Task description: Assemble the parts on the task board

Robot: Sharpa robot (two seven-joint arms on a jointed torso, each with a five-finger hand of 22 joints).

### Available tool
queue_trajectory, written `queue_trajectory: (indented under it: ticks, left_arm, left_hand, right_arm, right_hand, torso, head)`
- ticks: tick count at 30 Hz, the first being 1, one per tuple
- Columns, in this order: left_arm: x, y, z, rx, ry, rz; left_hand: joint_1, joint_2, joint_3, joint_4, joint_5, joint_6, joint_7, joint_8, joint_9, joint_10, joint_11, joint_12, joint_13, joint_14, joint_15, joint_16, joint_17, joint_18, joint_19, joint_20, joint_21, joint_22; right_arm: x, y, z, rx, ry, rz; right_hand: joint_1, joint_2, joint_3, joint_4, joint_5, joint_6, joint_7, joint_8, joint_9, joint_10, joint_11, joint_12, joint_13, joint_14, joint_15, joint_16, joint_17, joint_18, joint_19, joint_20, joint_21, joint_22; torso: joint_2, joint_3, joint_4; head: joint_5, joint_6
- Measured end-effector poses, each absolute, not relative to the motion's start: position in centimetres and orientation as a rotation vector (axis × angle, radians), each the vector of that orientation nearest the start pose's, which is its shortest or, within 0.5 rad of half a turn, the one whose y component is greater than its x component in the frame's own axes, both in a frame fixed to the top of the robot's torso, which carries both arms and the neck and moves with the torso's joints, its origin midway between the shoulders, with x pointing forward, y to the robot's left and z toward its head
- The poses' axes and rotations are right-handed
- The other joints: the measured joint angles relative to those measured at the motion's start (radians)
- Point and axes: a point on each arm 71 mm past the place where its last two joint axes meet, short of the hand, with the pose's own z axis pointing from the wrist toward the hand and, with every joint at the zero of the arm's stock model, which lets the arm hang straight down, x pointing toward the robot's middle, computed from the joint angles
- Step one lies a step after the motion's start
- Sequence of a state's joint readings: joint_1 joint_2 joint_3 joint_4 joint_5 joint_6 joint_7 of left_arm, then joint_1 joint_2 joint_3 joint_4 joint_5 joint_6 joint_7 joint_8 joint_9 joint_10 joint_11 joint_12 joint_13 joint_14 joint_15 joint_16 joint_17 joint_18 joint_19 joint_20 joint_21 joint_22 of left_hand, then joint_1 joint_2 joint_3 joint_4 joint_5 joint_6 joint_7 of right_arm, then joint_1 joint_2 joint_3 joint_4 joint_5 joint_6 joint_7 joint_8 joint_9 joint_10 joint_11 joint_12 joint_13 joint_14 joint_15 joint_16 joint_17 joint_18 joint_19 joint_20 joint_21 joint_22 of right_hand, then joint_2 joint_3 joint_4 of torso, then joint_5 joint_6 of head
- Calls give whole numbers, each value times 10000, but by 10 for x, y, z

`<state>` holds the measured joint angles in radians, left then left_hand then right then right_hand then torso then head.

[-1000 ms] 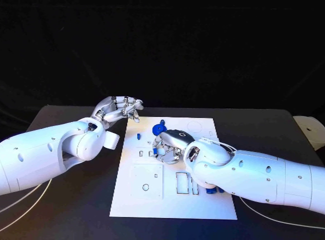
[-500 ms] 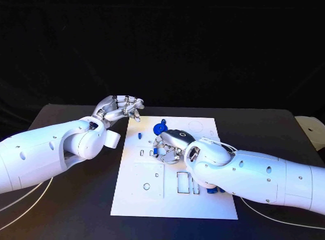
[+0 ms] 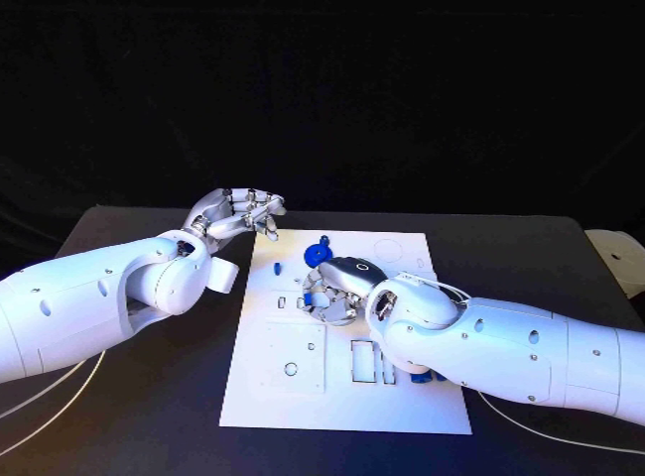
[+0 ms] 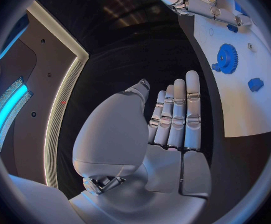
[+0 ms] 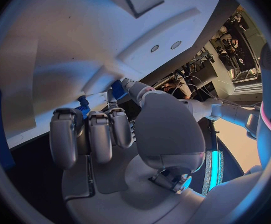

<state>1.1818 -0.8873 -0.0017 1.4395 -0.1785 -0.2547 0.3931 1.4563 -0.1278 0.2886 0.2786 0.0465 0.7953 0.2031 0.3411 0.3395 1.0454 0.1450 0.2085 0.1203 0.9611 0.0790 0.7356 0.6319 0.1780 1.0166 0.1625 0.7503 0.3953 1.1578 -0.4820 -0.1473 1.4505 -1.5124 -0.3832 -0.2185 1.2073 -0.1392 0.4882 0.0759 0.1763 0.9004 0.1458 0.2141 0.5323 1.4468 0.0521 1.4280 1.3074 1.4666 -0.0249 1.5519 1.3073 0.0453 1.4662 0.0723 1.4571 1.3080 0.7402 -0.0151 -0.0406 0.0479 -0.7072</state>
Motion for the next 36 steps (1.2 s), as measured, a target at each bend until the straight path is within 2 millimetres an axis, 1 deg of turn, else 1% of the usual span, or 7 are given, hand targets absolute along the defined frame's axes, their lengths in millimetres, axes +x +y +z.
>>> queue_trajectory:
  ticks: [2,5,14,24,26,30,36]
  left_arm:
    - [503,253,-175,-9464,14137,-14542]
    - [503,253,-175,-9466,14142,-14542]
    - [503,253,-175,-9470,14153,-14543]
    - [504,253,-175,-9476,14159,-14540]
    - [504,253,-175,-9477,14162,-14540]
    - [504,253,-175,-9479,14164,-14536]
    - [504,252,-176,-9480,14173,-14542]
  left_hand:
    - [0,0,0,0,0,0,0,0,0,0,0,0,0,0,0,0,0,0,0,0,0,0]
    - [0,0,0,0,0,0,0,0,-1,0,0,0,0,0,0,0,0,1,0,0,0,-9]
    - [0,0,0,0,0,0,0,0,-2,0,0,0,0,0,0,0,0,0,0,0,0,-8]
    - [1,-1,0,0,0,0,0,0,-3,0,0,0,-1,1,-1,0,1,0,0,0,0,-8]
    - [1,0,0,0,0,0,0,0,-3,1,0,0,0,0,-1,0,2,0,0,0,0,-8]
    - [1,-1,0,0,0,0,0,0,8,0,0,0,-1,0,-1,0,-14,0,0,0,0,-8]
    - [1,-1,0,0,0,-56,-14,0,8,0,0,0,0,0,-1,0,-13,1,0,1,0,-7]
  right_arm:
    - [450,-40,-233,-2978,17008,8062]
    - [450,-40,-233,-2984,17003,8064]
    - [450,-40,-233,-2981,16991,8054]
    - [450,-40,-233,-2976,16973,8052]
    - [450,-41,-233,-2969,16967,8053]
    - [450,-42,-235,-2955,17002,8023]
    - [449,-43,-236,-2856,16967,8014]
  right_hand:
    - [-15,-86,-1,1,-2,-109,38,-75,-52,-34,34,-2,0,0,0,0,0,0,0,-2,0,0]
    - [-15,-86,-40,40,-60,-128,55,-77,-60,-69,69,-40,0,-2,71,0,6,0,0,-1,-37,0]
    - [-55,-126,-68,68,-60,-143,41,-110,-59,-69,69,-80,-1,-1,72,0,8,1,-1,69,-37,-2]
    - [-134,-205,-142,142,-188,-223,118,-173,-72,-106,105,-129,-1,-1,71,0,6,1,-1,69,-37,-3]
    - [-187,-258,-187,187,-268,-323,109,-256,-119,-142,142,-131,-1,-33,109,0,6,1,-2,141,-37,-3]
    - [-247,-318,-381,294,-427,-933,256,-600,-215,-267,266,-208,-1,-34,216,0,6,1,0,214,-37,-4]
    - [-291,-469,-580,383,-427,-1112,329,-696,-272,-321,321,-247,-1,-1,248,0,5,2,0,284,-36,-5]
  torso:
    - [0,0,-2]
    - [0,0,-7]
    - [0,0,-3]
    - [4,3,-1]
    - [5,3,0]
    - [5,2,0]
    - [6,0,-2]
  head:
    - [3,0]
    - [4,6]
    - [-9,-8]
    - [-12,-19]
    - [-12,-24]
    - [-12,-27]
    - [-16,-23]
